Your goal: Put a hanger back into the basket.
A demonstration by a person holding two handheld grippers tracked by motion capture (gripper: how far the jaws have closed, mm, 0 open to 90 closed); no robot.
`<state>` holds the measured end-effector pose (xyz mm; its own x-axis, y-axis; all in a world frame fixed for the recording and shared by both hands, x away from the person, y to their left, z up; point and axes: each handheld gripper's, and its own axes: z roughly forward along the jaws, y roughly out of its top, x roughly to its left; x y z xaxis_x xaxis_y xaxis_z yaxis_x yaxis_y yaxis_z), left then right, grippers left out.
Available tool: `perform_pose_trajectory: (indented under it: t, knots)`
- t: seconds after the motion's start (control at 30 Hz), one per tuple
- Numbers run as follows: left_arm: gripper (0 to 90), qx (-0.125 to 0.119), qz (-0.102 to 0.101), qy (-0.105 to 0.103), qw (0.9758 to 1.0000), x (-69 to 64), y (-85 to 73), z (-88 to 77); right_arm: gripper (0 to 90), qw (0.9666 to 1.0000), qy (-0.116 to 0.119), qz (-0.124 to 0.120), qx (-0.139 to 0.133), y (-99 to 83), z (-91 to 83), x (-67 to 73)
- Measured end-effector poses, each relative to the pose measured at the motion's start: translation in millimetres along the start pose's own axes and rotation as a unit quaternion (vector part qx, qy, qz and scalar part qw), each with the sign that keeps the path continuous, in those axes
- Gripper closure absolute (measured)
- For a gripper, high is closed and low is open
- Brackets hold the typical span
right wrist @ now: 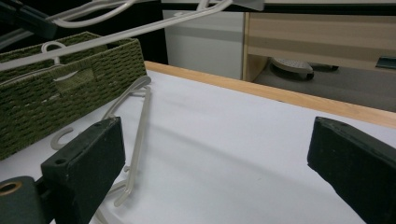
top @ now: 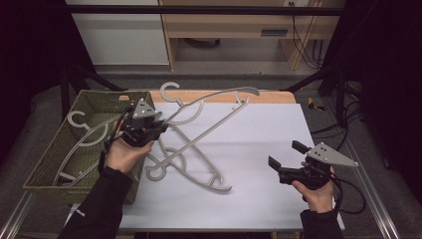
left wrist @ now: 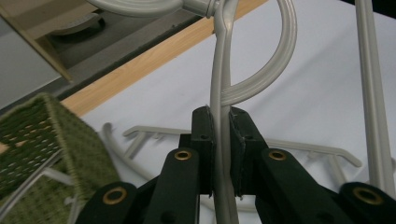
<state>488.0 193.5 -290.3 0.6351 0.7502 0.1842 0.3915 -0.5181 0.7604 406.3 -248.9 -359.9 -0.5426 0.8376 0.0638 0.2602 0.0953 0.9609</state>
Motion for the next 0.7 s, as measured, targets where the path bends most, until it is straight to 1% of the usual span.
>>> perform_pose_trajectory:
  t: [0.03,0.07,0.1,0.13,0.17,0.2,0.23,0.3,0.33,0.37,0.43,0.47,0.53,0.57,0.7]
  knots:
    - [81.8,0.002,0.0,0.005,1.0,3.5,-0.3,-2.6,4.3,1.0,0.0,0.0,0.0,-0.1,-0.1,-0.3]
    - [81.8,0.002,0.0,0.005,1.0,3.5,-0.3,-2.6,4.3,1.0,0.0,0.0,0.0,-0.2,0.0,-0.4]
    - [81.8,0.004,-0.003,0.008,1.0,7.5,-1.2,-5.0,4.3,1.0,0.0,0.0,0.0,-0.2,0.0,-0.4]
    - [81.8,0.002,-0.009,0.008,0.9999,12.7,-2.7,-7.6,4.3,1.0,0.0,-0.001,0.001,-0.3,0.1,-0.4]
    - [81.8,0.004,-0.008,0.011,0.9999,16.3,-3.6,-9.4,4.3,1.0,-0.002,0.0,0.0,-0.2,0.4,-0.2]
    - [81.8,0.002,-0.016,0.012,0.9998,25.3,-6.2,-13.5,4.3,1.0,-0.001,0.002,0.001,-0.2,0.4,0.1]
    - [81.8,0.003,-0.017,0.015,0.9997,30.0,-7.3,-15.7,4.3,1.0,-0.001,-0.001,0.001,-0.4,0.8,-0.1]
    - [81.8,0.005,-0.021,0.028,0.9994,38.6,-8.9,-19.1,4.3,1.0,-0.001,0.001,0.001,-0.7,1.4,0.1]
    - [81.8,0.005,-0.021,0.028,0.9994,38.6,-8.9,-19.1,4.3,1.0,-0.001,0.001,0.002,-0.8,1.5,0.0]
    - [81.8,0.01,-0.024,0.034,0.9991,48.1,-10.6,-22.5,4.3,1.0,-0.001,0.002,0.002,-1.0,1.8,0.0]
    - [81.8,0.013,-0.024,0.04,0.9988,56.4,-12.7,-25.2,4.3,1.0,-0.001,0.0,0.003,-1.2,2.1,0.0]
    - [81.8,0.013,-0.024,0.04,0.9988,56.4,-12.7,-25.2,4.3,1.0,-0.002,-0.001,0.004,-1.4,2.3,-0.3]
    - [81.8,0.019,-0.022,0.051,0.9983,64.4,-15.5,-28.5,4.3,1.0,-0.002,0.0,0.003,-1.6,2.6,-0.6]
    - [81.8,0.019,-0.023,0.054,0.9981,67.0,-16.7,-29.5,4.3,1.0,-0.002,0.0,0.003,-1.6,2.6,-0.6]
    - [81.8,0.017,-0.03,0.052,0.998,83.6,-24.8,-34.9,4.3,1.0,-0.002,0.0,0.004,-1.6,2.7,-0.3]
